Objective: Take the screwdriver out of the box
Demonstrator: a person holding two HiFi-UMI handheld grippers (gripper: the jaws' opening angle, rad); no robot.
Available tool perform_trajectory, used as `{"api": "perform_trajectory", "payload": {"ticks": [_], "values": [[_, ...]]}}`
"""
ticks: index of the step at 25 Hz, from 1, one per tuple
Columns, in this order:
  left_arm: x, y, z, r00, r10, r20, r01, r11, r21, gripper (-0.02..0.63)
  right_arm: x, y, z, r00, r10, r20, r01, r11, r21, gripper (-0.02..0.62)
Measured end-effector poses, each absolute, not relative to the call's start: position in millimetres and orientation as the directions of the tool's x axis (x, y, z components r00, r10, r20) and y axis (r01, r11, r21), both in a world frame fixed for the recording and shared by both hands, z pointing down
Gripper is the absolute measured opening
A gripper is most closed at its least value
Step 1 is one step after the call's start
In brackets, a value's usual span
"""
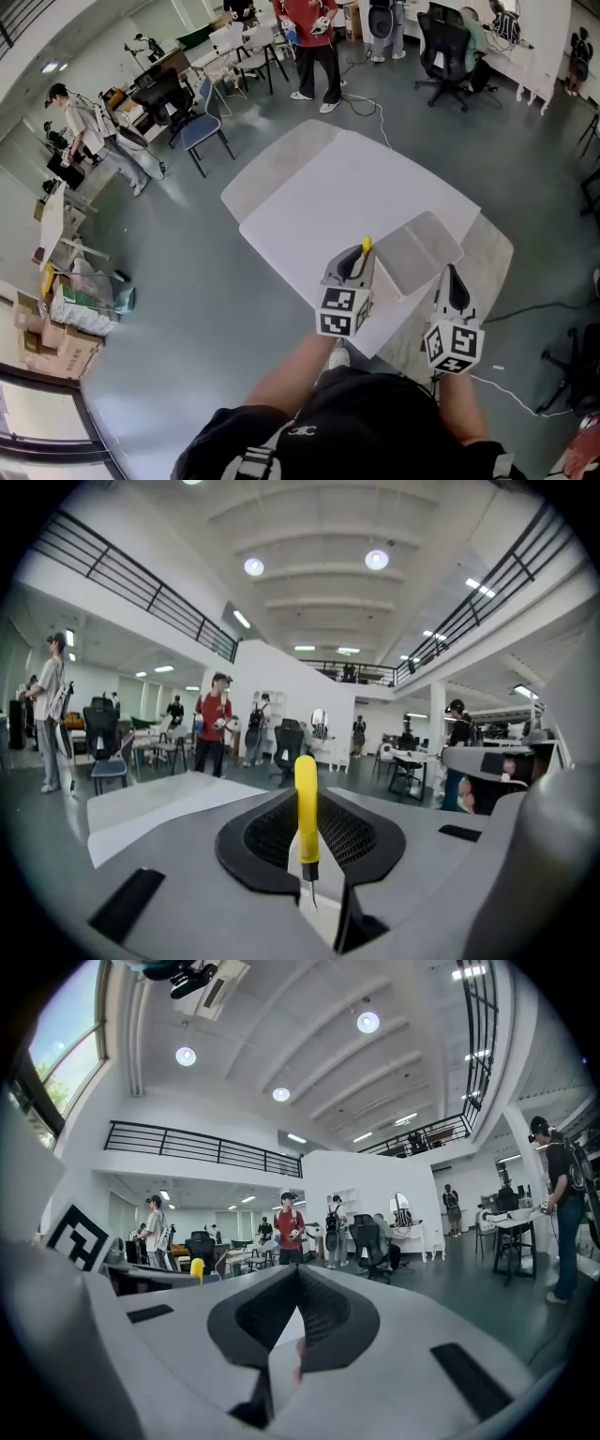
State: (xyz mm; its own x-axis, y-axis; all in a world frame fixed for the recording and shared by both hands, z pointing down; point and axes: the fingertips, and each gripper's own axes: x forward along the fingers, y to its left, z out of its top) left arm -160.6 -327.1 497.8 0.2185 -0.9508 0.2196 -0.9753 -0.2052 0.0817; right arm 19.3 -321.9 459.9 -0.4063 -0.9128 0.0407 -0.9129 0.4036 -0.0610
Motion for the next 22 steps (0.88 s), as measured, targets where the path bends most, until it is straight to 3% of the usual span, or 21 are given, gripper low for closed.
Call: {"api": "perform_trajectory", "payload": {"ticks": [10, 22], "values": [[-165.7, -277.7, 446.5, 0.161, -0.984, 0.074, -0.986, -0.157, 0.054, 0.074, -7.8, -311.2, 458.4, -0.503, -0.864, 0.025, -0.863, 0.5, -0.066, 0.009], [-171.3, -264.7, 443.7, 0.142, -0.988, 0.064, -0.989, -0.138, 0.053, 0.074, -11.0, -307.0, 454.8, -0.5, -0.866, 0.018, -0.865, 0.499, -0.055, 0.009]]}}
